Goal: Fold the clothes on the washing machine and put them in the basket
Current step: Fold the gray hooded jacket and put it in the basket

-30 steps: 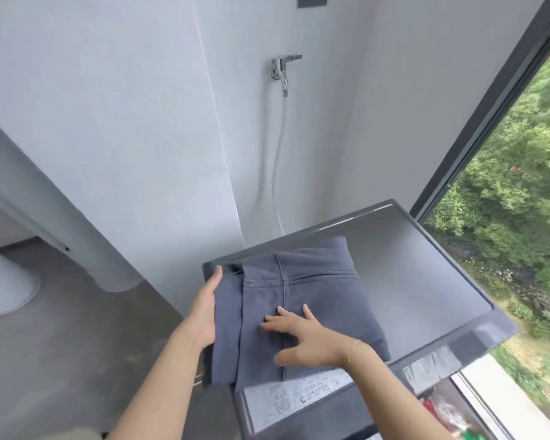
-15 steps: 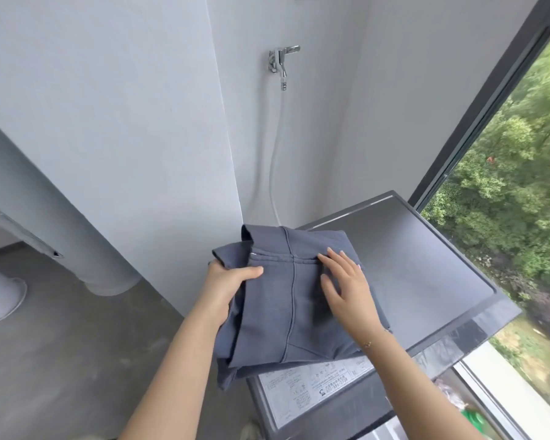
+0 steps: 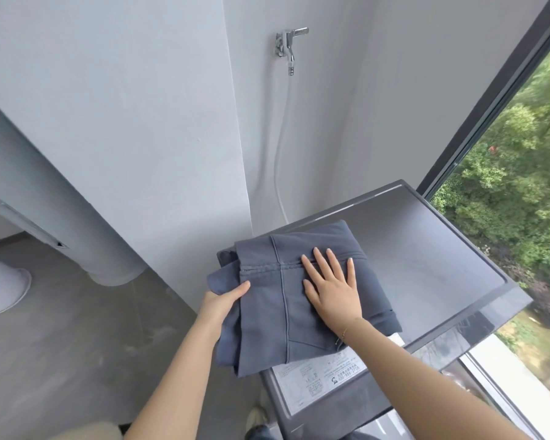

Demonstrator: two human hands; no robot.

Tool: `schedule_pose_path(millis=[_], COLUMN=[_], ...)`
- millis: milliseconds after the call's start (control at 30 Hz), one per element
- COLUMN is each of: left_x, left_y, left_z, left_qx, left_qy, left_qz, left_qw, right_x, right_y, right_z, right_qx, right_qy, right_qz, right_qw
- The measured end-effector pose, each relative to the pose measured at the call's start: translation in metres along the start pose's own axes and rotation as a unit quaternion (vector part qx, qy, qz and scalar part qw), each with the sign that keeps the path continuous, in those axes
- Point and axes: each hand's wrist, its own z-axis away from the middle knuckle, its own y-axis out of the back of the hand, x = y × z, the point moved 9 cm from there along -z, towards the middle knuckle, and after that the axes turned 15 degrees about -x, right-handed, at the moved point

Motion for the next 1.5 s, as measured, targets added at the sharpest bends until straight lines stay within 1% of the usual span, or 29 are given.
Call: schedule_pose_path(millis=[67, 133, 200, 267, 333, 400, 433, 467, 533, 567, 600, 633, 700, 767, 833, 867, 933, 1000, 1033, 1067, 1100, 1167, 1200, 1233, 1267, 1300, 1333, 1433, 1500], left_x=[0.000, -0.004, -0.012, -0.035, -0.054, -0.065, -0.062, -0.053, -0.022, -0.002, 0.017, 0.032, 0.049, 0.050, 0.048, 0.050, 0.054, 0.062, 0.065, 0.068, 0.072, 0.082, 0.083, 0.081, 0.077, 0.069, 0.056, 0.018, 0.006], left_y=[-0.001, -0.003, -0.015, -0.037, -0.059, -0.046, -0.028, -0.008, 0.033, 0.048, 0.051, 0.044, 0.013, -0.015, -0.035, -0.042, -0.050, -0.049, -0.050, -0.052, -0.056, -0.069, -0.077, -0.083, -0.085, -0.082, -0.075, -0.038, -0.024], left_z=[0.002, 0.003, 0.010, 0.016, 0.036, 0.051, 0.052, 0.049, 0.039, 0.035, 0.031, 0.026, 0.019, 0.009, -0.001, -0.003, -0.004, -0.001, -0.002, -0.001, 0.001, 0.014, 0.022, 0.030, 0.035, 0.038, 0.038, 0.025, 0.016], left_qx=[0.020, 0.035, 0.024, -0.045, -0.160, -0.257, -0.263, -0.235, -0.098, -0.021, 0.024, 0.035, 0.000, -0.043, -0.061, -0.057, -0.030, 0.000, -0.003, -0.019, -0.049, -0.138, -0.187, -0.226, -0.239, -0.235, -0.208, -0.095, -0.076], left_qy=[-0.027, -0.030, -0.027, 0.007, 0.098, 0.177, 0.192, 0.182, 0.114, 0.068, 0.020, -0.021, -0.063, -0.054, -0.053, -0.071, -0.122, -0.152, -0.155, -0.149, -0.142, -0.138, -0.127, -0.114, -0.102, -0.091, -0.080, -0.054, -0.061], left_qz=[-0.020, -0.011, 0.000, 0.020, -0.001, -0.107, -0.151, -0.182, -0.221, -0.245, -0.267, -0.282, -0.309, -0.337, -0.387, -0.423, -0.496, -0.519, -0.519, -0.503, -0.461, -0.274, -0.168, -0.090, -0.060, -0.066, -0.107, -0.261, -0.295], left_qw=[0.999, 0.999, 0.999, 0.999, 0.982, 0.944, 0.933, 0.937, 0.964, 0.967, 0.963, 0.959, 0.949, 0.939, 0.919, 0.902, 0.859, 0.841, 0.841, 0.851, 0.874, 0.942, 0.959, 0.963, 0.964, 0.966, 0.969, 0.959, 0.950], right_x=[0.004, 0.008, 0.015, 0.018, 0.024, 0.033, 0.036, 0.039, 0.040, 0.040, 0.039, 0.040, 0.044, 0.045, 0.041, 0.039, 0.040, 0.039, 0.038, 0.038, 0.037, 0.034, 0.033, 0.034, 0.033, 0.033, 0.030, 0.028, 0.038], right_y=[0.006, 0.015, 0.022, 0.030, 0.038, 0.043, 0.043, 0.041, 0.031, 0.023, 0.014, 0.006, -0.015, -0.039, -0.057, -0.062, -0.062, -0.056, -0.053, -0.052, -0.050, -0.039, -0.032, -0.029, -0.029, -0.037, -0.049, -0.087, -0.090], right_z=[-0.013, -0.027, -0.039, -0.044, -0.039, -0.017, 0.001, 0.022, 0.064, 0.082, 0.100, 0.116, 0.147, 0.165, 0.172, 0.172, 0.174, 0.167, 0.164, 0.160, 0.157, 0.153, 0.153, 0.154, 0.155, 0.157, 0.160, 0.172, 0.179], right_qx=[-0.010, -0.022, -0.038, -0.042, -0.024, 0.035, 0.074, 0.116, 0.184, 0.198, 0.200, 0.200, 0.194, 0.150, 0.101, 0.092, 0.113, 0.132, 0.141, 0.150, 0.161, 0.184, 0.195, 0.204, 0.204, 0.192, 0.169, 0.095, 0.112], right_qy=[0.013, 0.020, 0.015, 0.006, -0.005, -0.018, -0.023, -0.030, -0.055, -0.077, -0.106, -0.141, -0.220, -0.279, -0.295, -0.292, -0.284, -0.260, -0.243, -0.220, -0.190, -0.117, -0.079, -0.047, -0.028, -0.031, -0.057, -0.163, -0.213], right_qz=[0.016, 0.042, 0.065, 0.072, 0.037, -0.052, -0.104, -0.150, -0.225, -0.260, -0.298, -0.335, -0.410, -0.473, -0.524, -0.538, -0.531, -0.529, -0.555, -0.603, -0.664, -0.771, -0.809, -0.839, -0.860, -0.866, -0.859, -0.788, -0.709], right_qw=[1.000, 0.999, 0.997, 0.996, 0.999, 0.998, 0.992, 0.981, 0.955, 0.942, 0.927, 0.910, 0.864, 0.822, 0.792, 0.786, 0.790, 0.797, 0.783, 0.752, 0.705, 0.599, 0.549, 0.502, 0.467, 0.461, 0.480, 0.586, 0.663])
